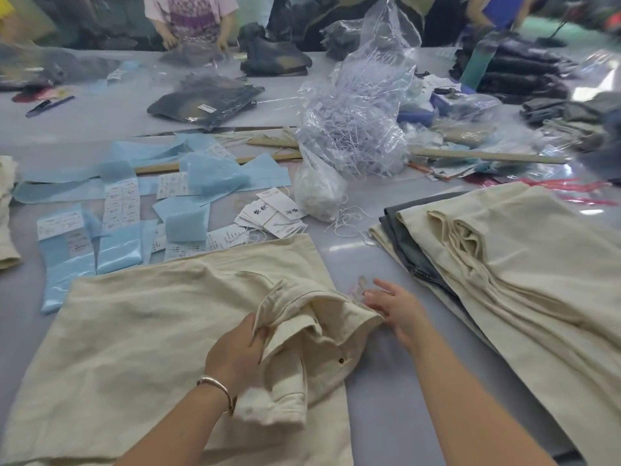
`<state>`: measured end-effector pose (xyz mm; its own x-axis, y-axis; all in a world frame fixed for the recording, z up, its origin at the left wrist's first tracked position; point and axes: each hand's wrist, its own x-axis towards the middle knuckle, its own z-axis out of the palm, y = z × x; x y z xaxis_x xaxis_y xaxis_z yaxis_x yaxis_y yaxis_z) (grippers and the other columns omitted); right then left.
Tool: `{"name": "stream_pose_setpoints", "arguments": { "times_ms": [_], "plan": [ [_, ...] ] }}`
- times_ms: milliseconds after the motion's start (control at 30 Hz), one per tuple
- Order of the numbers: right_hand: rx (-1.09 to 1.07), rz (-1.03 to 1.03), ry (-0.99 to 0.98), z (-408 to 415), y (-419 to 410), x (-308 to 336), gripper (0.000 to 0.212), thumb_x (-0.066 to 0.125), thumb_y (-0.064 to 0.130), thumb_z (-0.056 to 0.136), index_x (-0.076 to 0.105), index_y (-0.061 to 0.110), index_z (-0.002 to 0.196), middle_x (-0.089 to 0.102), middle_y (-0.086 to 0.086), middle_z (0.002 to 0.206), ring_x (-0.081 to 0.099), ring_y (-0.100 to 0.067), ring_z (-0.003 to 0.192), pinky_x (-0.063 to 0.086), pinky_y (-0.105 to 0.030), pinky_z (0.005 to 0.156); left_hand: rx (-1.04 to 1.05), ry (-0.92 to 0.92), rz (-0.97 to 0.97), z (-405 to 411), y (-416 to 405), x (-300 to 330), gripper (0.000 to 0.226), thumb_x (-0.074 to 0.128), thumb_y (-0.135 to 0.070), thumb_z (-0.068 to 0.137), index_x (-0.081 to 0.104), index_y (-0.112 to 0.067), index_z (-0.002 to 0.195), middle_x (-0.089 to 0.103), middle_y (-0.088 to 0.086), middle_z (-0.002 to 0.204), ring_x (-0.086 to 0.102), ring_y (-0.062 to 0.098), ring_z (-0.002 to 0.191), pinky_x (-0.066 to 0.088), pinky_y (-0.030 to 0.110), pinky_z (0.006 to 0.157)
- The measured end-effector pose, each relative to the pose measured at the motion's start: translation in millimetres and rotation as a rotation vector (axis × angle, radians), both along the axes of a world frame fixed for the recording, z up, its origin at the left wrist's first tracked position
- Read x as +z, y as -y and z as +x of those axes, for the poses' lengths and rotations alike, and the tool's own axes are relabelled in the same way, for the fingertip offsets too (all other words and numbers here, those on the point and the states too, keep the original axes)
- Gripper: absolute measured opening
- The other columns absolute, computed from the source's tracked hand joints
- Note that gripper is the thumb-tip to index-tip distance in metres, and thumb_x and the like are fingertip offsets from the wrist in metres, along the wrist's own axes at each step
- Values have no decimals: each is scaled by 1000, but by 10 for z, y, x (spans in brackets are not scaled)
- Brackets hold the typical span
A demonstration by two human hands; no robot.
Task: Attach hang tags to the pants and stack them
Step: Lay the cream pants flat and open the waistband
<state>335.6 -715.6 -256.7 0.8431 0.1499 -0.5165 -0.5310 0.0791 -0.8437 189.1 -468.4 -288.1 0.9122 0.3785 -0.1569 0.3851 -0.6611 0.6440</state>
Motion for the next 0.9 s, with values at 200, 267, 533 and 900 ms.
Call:
{"name": "stream_pose_setpoints", "arguments": {
  "times_ms": [200,267,533,900],
  "plan": [
    [203,-6,77,35,-12,9,10,68,0,82,67,3,92,63,-7,73,51,-13,54,41,-18,49,-5,-21,-51,28,-25,31,21,50,-33,98,60,-26,115,70,1,103,62,28,98,47,37,80],
    [159,5,118,30,9,30,12,69,7,84,61,7,75,51,-6,62,39,-12,50,34,-17,46,2,-27,-75,35,-29,38,21,52,-31,97,61,-27,116,70,0,104,62,27,99,47,37,83],
    [83,154,137,-161,164,151,31,60,5,89,72,10,61,63,-6,64,52,-12,54,45,-18,54,10,-41,-170,46,-60,102,33,48,-47,82,63,-33,108,70,-4,103,62,23,100,47,40,88],
    [187,153,323,-374,268,102,21,56,3,89,67,-6,74,60,-17,74,52,-21,69,46,-26,71,30,-18,-203,55,-39,107,26,48,-46,76,63,-36,95,71,-10,92,64,18,92,48,39,82]
  ]
}}
